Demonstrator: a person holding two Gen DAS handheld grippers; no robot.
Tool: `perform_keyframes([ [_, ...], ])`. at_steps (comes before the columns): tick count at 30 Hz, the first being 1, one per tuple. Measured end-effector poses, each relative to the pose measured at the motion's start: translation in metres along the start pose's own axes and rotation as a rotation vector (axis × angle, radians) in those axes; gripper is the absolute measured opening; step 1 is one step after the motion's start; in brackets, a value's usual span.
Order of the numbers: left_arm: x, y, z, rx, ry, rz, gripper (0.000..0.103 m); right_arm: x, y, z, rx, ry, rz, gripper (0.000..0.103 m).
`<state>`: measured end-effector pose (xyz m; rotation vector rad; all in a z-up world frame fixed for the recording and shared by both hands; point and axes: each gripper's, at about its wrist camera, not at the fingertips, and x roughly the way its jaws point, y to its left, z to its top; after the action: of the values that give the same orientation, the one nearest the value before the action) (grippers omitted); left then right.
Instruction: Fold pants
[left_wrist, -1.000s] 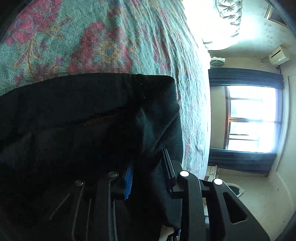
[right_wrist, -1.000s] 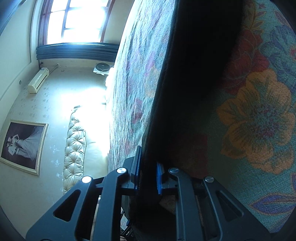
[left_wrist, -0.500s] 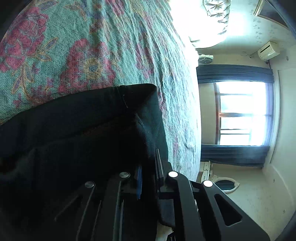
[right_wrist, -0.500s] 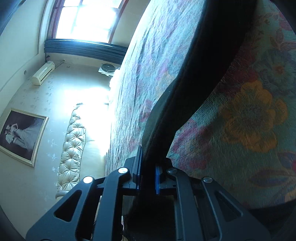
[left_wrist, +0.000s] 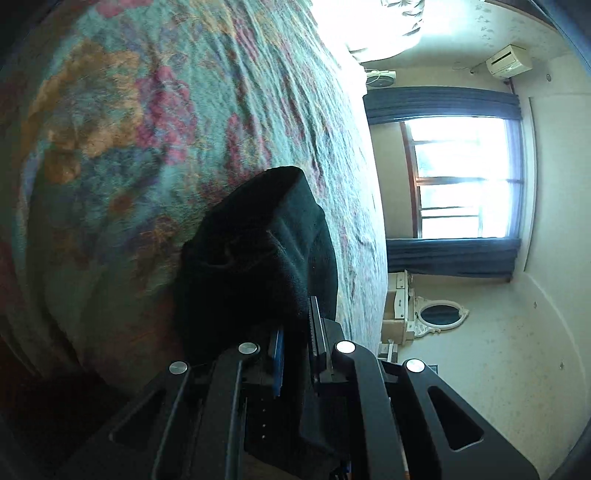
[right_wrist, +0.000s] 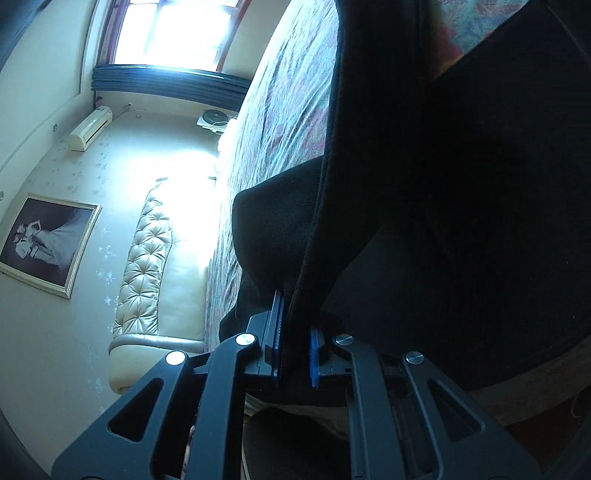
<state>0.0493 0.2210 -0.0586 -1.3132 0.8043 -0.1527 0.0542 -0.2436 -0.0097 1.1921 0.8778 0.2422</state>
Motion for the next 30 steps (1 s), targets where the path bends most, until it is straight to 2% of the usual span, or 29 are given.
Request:
perform_keyframes([
  [3,-0.004,0.015,-0.003,-0.017,0.007,0.021,0.011,-0.009,0.003,-0.008,-0.014,0.011,0.010,0.011],
  [6,-0.004,0.021,-0.004,-0.034,0.005,0.007,0.011,-0.012,0.002,-0.013,-0.028,0.024,0.005,0.011],
  [10,-0.008,0.021,-0.001,0.017,-0.012,0.011,0.011,-0.004,-0.018,-0.020,-0.018,0.051,-0.045,0.011],
  [13,0.000,0.026,0.002,0.049,0.030,0.072,0.011,-0.002,-0.037,-0.021,0.026,0.069,-0.087,0.022],
  [15,-0.001,0.033,0.003,0.037,0.046,0.059,0.013,-0.011,-0.040,-0.016,0.045,0.071,-0.084,0.025],
  [16,-0.003,0.035,0.001,0.030,0.047,0.052,0.013,-0.019,-0.037,-0.011,0.029,0.052,-0.100,0.031],
  [17,-0.008,0.037,-0.001,0.027,0.046,0.046,0.014,-0.029,-0.033,-0.003,0.008,0.020,-0.113,0.045],
  [18,-0.012,0.034,-0.002,0.045,0.035,0.054,0.021,-0.042,-0.027,0.008,-0.014,-0.023,-0.125,0.051],
  [19,-0.018,0.027,-0.004,0.093,0.014,0.087,0.034,-0.054,-0.021,0.023,-0.041,-0.064,-0.142,0.057],
  [20,-0.025,0.017,-0.009,0.173,-0.021,0.141,0.050,-0.066,-0.015,0.040,-0.072,-0.109,-0.163,0.059],
  [21,-0.031,0.003,-0.015,0.266,-0.054,0.179,0.058,-0.077,-0.009,0.059,-0.092,-0.162,-0.190,0.061],
  [22,-0.035,-0.011,-0.023,0.355,-0.074,0.203,0.075,-0.086,-0.003,0.082,-0.106,-0.203,-0.218,0.066],
  [23,-0.035,-0.028,-0.032,0.440,-0.091,0.227,0.085,-0.090,0.004,0.106,-0.123,-0.229,-0.235,0.068],
  [25,-0.028,-0.057,-0.050,0.566,-0.103,0.246,0.086,-0.094,0.020,0.152,-0.165,-0.317,-0.281,0.071],
  [26,-0.020,-0.070,-0.058,0.610,-0.091,0.253,0.086,-0.087,0.028,0.174,-0.201,-0.327,-0.313,0.079],
  [28,-0.001,-0.087,-0.073,0.642,-0.055,0.252,0.086,-0.071,0.036,0.220,-0.235,-0.359,-0.372,0.079],
  [30,0.023,-0.097,-0.089,0.653,-0.007,0.218,0.087,-0.048,0.030,0.261,-0.200,-0.335,-0.417,0.079],
])
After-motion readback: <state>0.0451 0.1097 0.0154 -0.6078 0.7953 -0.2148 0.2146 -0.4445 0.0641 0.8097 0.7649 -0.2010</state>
